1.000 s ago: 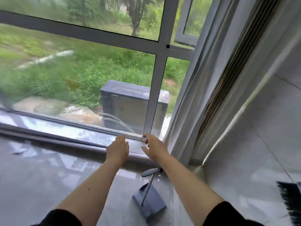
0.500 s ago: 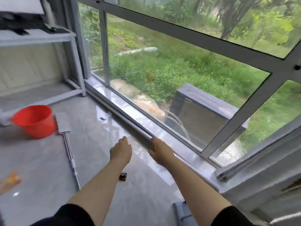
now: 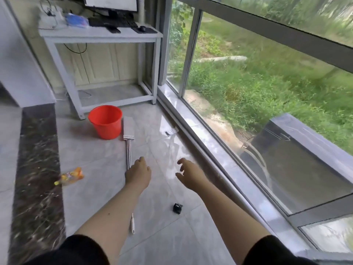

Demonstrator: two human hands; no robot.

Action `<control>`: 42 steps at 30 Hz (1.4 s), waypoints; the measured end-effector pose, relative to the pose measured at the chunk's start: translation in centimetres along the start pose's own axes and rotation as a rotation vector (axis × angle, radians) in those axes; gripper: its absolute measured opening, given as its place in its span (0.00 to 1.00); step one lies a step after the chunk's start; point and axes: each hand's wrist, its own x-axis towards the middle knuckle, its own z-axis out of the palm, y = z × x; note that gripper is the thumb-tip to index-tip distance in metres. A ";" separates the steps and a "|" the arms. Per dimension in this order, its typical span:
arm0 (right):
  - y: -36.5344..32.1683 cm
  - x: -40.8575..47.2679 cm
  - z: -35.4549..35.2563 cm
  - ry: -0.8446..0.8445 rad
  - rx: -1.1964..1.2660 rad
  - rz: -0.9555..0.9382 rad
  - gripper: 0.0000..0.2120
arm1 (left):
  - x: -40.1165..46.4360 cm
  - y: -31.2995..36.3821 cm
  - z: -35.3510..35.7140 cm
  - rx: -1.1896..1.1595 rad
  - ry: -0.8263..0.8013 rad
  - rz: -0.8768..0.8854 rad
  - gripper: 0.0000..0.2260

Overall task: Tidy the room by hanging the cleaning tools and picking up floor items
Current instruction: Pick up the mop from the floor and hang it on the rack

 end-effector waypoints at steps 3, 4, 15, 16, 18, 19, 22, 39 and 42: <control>-0.9 2.7 1.3 -0.060 0.010 -0.033 0.19 | 1.2 -1.8 0.0 -0.001 -0.007 -0.087 0.11; -1.1 3.7 1.8 -0.084 0.014 -0.046 0.19 | 1.8 -2.3 0.1 0.005 -0.012 -0.116 0.12; 0.3 17.6 5.9 -0.315 -0.061 -0.168 0.20 | 10.1 -4.6 4.0 -0.020 -0.082 -0.335 0.12; 0.5 18.8 6.7 -0.338 -0.071 -0.171 0.20 | 10.8 -5.1 4.5 -0.029 -0.086 -0.351 0.12; 0.6 20.4 8.4 -0.386 -0.087 -0.179 0.20 | 12.1 -6.3 5.5 -0.046 -0.103 -0.387 0.11; 0.6 21.3 9.7 -0.416 -0.094 -0.180 0.20 | 12.9 -7.3 6.4 -0.054 -0.112 -0.411 0.11; 0.4 23.2 13.6 -0.494 -0.109 -0.176 0.19 | 14.7 -9.8 8.9 -0.056 -0.156 -0.452 0.11; 8.5 35.8 52.1 -0.625 -0.141 -0.097 0.18 | 23.8 -28.9 44.9 -0.156 -0.333 -0.510 0.09; 11.2 38.3 58.3 -0.624 -0.165 -0.105 0.18 | 25.3 -32.0 51.6 -0.181 -0.355 -0.517 0.09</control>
